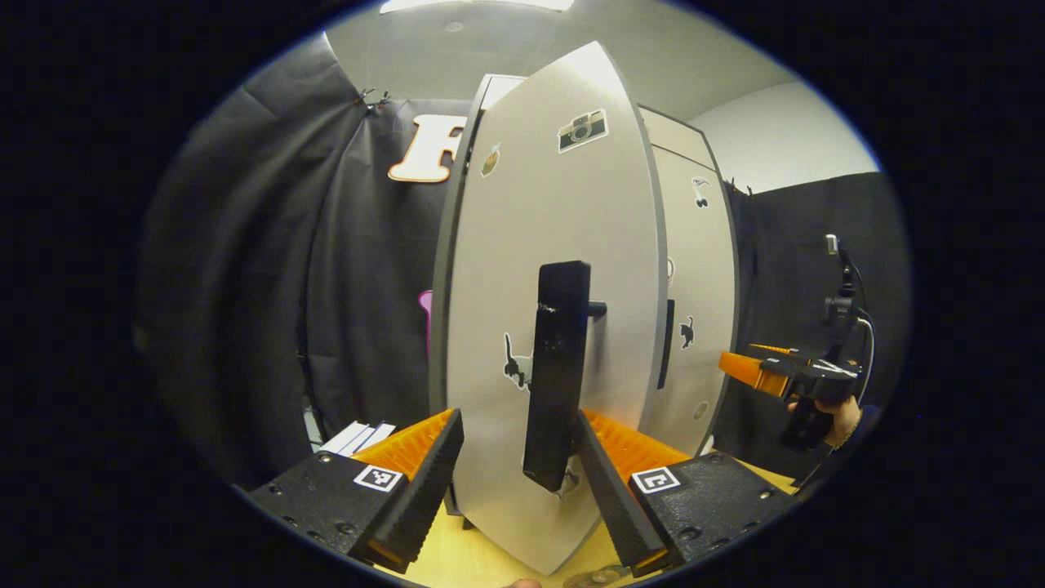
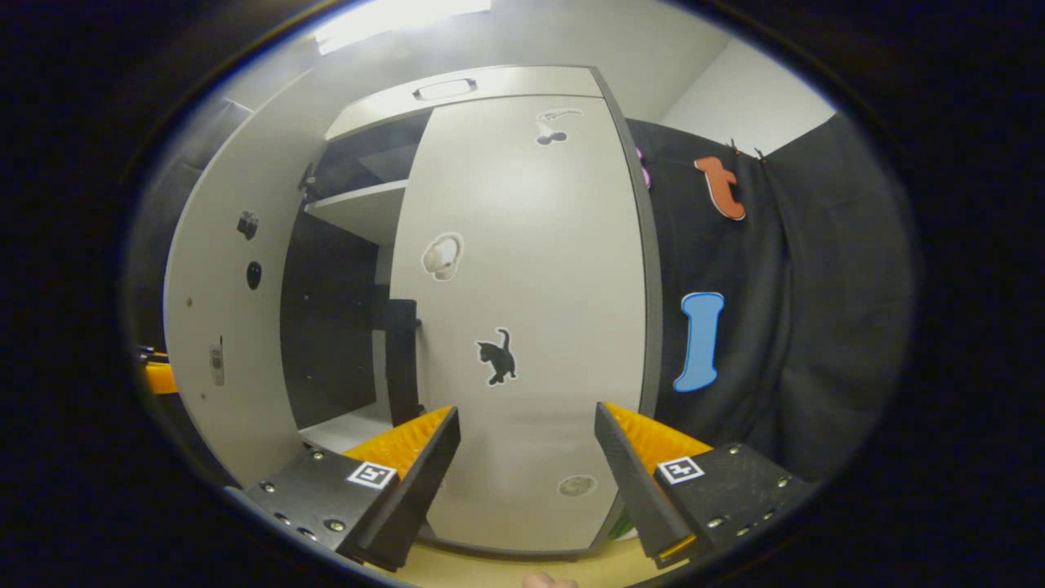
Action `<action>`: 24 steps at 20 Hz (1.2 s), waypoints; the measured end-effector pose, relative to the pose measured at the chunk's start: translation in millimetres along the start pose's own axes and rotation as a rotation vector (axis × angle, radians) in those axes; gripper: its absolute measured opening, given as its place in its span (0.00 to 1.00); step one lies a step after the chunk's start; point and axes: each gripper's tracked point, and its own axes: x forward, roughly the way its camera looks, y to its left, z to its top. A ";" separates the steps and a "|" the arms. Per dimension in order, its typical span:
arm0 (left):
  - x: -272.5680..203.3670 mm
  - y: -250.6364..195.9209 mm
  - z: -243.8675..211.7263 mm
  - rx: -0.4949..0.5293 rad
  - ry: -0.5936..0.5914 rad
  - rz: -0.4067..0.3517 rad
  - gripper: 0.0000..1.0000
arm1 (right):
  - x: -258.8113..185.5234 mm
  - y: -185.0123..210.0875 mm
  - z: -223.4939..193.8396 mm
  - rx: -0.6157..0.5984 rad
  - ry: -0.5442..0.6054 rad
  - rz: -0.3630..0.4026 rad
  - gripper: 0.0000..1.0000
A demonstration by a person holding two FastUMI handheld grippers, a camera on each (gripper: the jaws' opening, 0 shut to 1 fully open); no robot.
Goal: Grasp the bottle in the cabinet with the left hand and place it on the coaster, then close the right door with the right hand and the left door with the left hand.
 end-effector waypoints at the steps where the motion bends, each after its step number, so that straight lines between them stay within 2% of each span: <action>1: 7.1 -7.2 -2.5 -0.011 0.004 -0.019 0.82 | -1.3 -4.9 -0.2 0.002 0.002 -0.008 1.00; 2: 13.7 -14.2 -3.5 -0.022 0.002 -0.034 0.87 | -3.4 -10.3 -0.7 0.004 0.003 -0.018 1.00; 4: 30.6 -26.8 -4.2 -0.009 -0.004 -0.050 0.87 | -7.2 -22.8 -2.5 0.004 0.008 -0.041 1.00; 5: 40.2 -33.4 -4.2 0.013 -0.004 -0.063 0.93 | -9.2 -29.7 -4.3 0.002 0.012 -0.056 1.00; 8: 66.2 -54.7 -7.5 0.039 0.011 -0.101 0.94 | -19.5 -54.7 -11.8 0.005 0.028 -0.098 1.00; 15: 105.8 -72.4 -16.6 -0.013 0.015 -0.151 0.95 | -37.8 -112.1 -27.9 0.063 0.059 -0.210 1.00; 20: 124.1 -76.3 -19.2 0.026 0.029 -0.119 0.95 | -47.4 -135.4 -26.8 0.047 0.043 -0.253 1.00; 24: 141.3 -77.5 -23.0 0.055 0.029 -0.093 0.95 | -53.2 -138.8 -31.8 0.040 0.050 -0.253 1.00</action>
